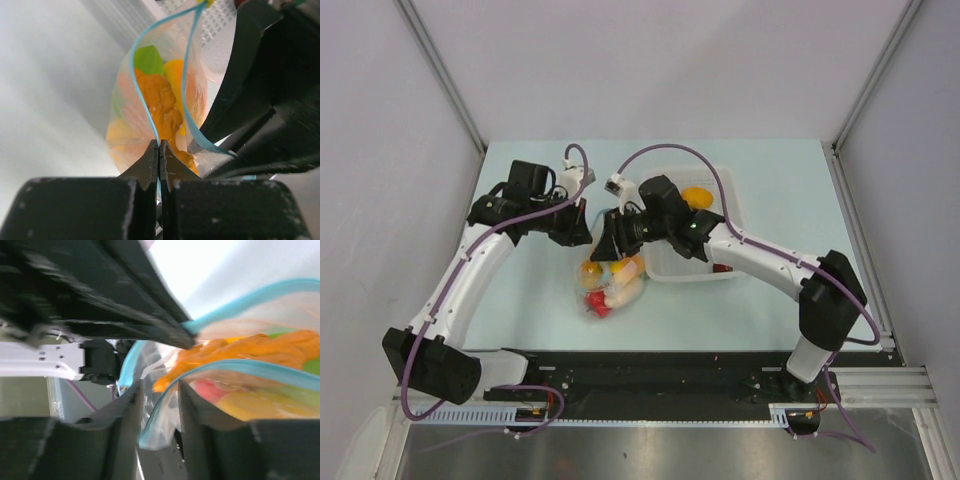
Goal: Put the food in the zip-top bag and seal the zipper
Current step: Adjust the zipper food storage bag at the center of the board.
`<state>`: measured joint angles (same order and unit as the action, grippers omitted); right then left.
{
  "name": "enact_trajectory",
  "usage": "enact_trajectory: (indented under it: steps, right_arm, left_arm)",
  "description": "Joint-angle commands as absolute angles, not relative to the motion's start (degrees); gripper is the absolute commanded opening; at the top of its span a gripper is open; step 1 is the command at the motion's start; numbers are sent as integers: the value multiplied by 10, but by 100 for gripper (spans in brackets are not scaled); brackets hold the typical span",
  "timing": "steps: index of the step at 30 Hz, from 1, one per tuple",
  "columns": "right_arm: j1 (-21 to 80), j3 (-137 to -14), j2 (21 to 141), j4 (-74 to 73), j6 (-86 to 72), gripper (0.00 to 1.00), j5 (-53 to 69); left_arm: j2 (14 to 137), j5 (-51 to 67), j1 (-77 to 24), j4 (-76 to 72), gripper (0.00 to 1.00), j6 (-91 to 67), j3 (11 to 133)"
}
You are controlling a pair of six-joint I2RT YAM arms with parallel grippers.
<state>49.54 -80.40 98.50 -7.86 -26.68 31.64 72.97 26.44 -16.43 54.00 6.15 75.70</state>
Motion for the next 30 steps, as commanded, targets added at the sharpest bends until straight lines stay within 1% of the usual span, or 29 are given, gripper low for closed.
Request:
enact_trajectory:
  steps: [1,2,3,4,5,7,10,14,16,20,22,24,28,30]
  right_arm:
    - [498,-802,926,-47,-226,56,329]
    - [491,-802,919,-65,-205,67,333]
    - [484,-802,912,-73,-182,72,338]
    - [466,-801,903,-83,-155,83,352]
    - [457,-800,884,-106,-88,86,360]
    - [435,-794,868,-132,-22,91,382]
    - [389,-788,840,-171,66,95,407]
    - [323,-769,828,-188,153,97,426]
    - [300,-759,831,-190,236,98,483]
    - [267,-744,859,-160,327,97,561]
    - [265,-744,883,-161,392,94,574]
    - [267,-744,897,-154,424,91,578]
    - [272,-744,927,-72,420,82,584]
    - [277,-744,933,-55,423,78,582]
  left_arm:
    - [726,327,-164,549,0,130,780]
    - [730,324,-164,557,0,135,781]
    - [736,327,-164,561,0,141,782]
    - [740,332,-164,566,0,155,784]
    - [744,337,-164,575,0,162,788]
    - [750,349,-164,578,0,173,793]
    - [756,348,-164,583,0,188,802]
    - [759,366,-164,598,1,227,810]
    - [753,375,-164,593,3,244,809]
    - [740,391,-164,576,3,265,801]
    - [740,395,-165,575,3,272,801]
    - [744,396,-165,577,3,276,803]
    - [749,397,-165,584,3,283,804]
    - [749,395,-165,584,3,285,803]
